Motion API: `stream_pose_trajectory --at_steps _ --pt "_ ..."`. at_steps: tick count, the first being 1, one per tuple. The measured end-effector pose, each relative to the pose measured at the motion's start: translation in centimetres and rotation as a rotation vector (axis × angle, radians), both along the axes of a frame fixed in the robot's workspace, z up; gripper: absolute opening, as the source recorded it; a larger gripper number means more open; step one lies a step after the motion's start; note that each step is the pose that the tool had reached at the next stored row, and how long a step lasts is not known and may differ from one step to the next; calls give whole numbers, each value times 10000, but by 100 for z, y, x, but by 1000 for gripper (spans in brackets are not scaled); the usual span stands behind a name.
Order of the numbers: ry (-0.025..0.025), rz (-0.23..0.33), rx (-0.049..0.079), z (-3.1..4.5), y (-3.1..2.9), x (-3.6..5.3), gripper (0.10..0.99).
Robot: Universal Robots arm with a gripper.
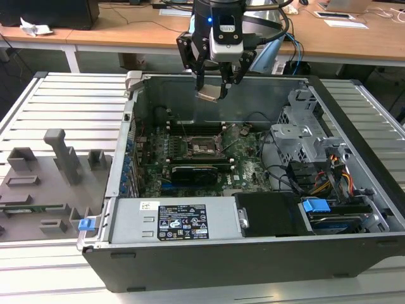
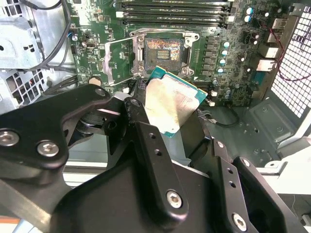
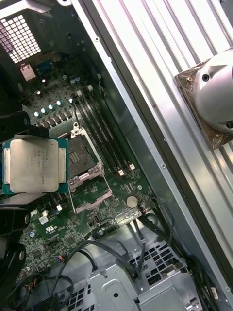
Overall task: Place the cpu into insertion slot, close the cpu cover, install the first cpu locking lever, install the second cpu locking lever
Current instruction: 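Place the cpu into insertion slot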
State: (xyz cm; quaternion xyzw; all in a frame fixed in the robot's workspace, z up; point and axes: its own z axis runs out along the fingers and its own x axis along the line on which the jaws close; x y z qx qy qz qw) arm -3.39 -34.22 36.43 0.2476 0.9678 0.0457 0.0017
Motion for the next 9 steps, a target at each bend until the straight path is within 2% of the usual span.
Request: stream_pose_trajectory --at_steps 9 --pt "1 -139 0 0 0 0 529"
